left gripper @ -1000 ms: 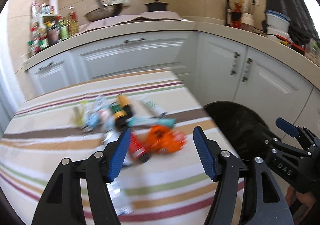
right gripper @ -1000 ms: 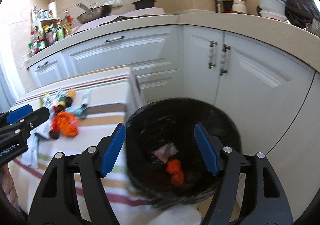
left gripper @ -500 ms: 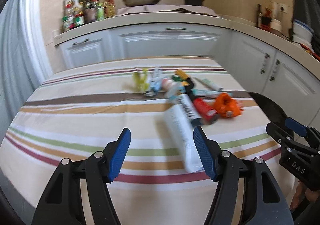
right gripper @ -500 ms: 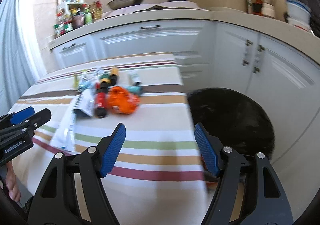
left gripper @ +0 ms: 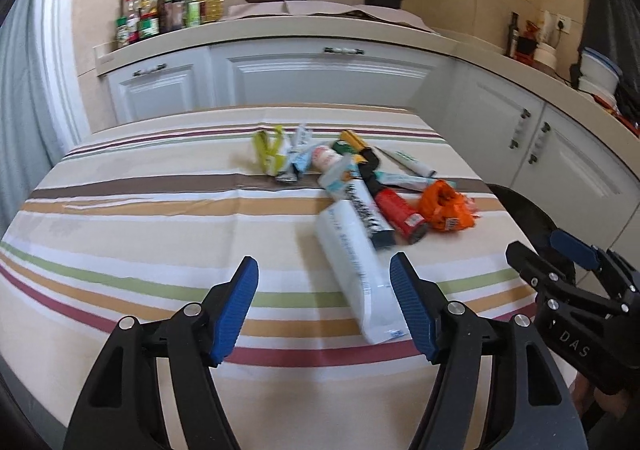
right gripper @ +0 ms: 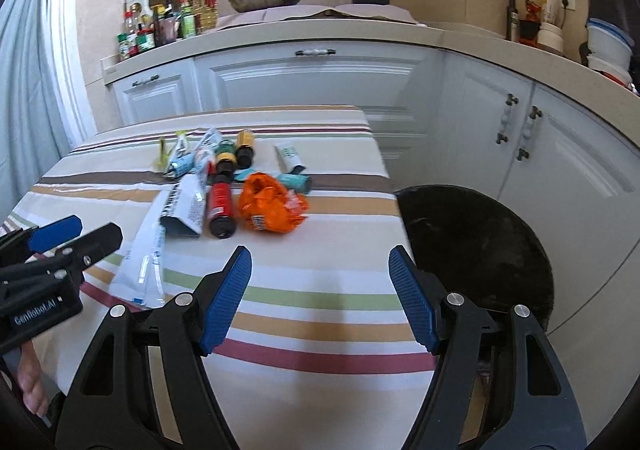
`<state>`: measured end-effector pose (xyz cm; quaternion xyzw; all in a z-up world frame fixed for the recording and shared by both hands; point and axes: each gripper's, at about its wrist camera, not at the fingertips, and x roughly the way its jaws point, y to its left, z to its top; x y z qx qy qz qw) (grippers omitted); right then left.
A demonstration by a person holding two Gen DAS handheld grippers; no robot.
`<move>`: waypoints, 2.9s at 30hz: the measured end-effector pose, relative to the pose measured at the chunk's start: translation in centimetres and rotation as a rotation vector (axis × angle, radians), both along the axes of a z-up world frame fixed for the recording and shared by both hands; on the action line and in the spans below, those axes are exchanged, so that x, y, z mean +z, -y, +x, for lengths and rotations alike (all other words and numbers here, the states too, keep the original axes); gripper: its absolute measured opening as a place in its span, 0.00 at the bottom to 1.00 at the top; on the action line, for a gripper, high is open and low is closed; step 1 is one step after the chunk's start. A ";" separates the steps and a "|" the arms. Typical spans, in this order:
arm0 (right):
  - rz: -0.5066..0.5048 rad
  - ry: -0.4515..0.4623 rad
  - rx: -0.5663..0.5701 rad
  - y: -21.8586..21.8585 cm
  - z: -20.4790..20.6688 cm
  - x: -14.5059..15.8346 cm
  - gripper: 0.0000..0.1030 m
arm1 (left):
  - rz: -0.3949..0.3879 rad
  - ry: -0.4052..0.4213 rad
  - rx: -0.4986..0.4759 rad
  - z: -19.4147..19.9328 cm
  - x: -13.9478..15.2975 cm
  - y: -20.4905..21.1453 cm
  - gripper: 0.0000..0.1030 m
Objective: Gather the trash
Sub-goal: 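Release the clear snack bag into the black bin with the left gripper, then grasp the white tube with the left gripper while the right grasps the orange wrapper, then drop the orange wrapper and white tube into the black bin with both grippers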
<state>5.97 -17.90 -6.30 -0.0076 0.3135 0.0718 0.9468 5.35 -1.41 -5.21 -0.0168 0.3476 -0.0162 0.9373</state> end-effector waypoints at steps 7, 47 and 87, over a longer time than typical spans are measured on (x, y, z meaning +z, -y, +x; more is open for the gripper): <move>0.002 0.005 -0.057 2.8 0.4 0.0 0.68 | 0.016 -0.042 -0.022 1.4 -1.3 1.7 0.65; 0.012 -0.033 0.025 -1.0 5.2 0.5 0.68 | 0.078 -0.067 0.140 1.7 -1.5 -6.2 0.21; -0.023 0.026 -0.081 3.9 4.0 2.5 0.39 | 0.021 0.038 -0.005 2.3 2.0 -1.2 0.21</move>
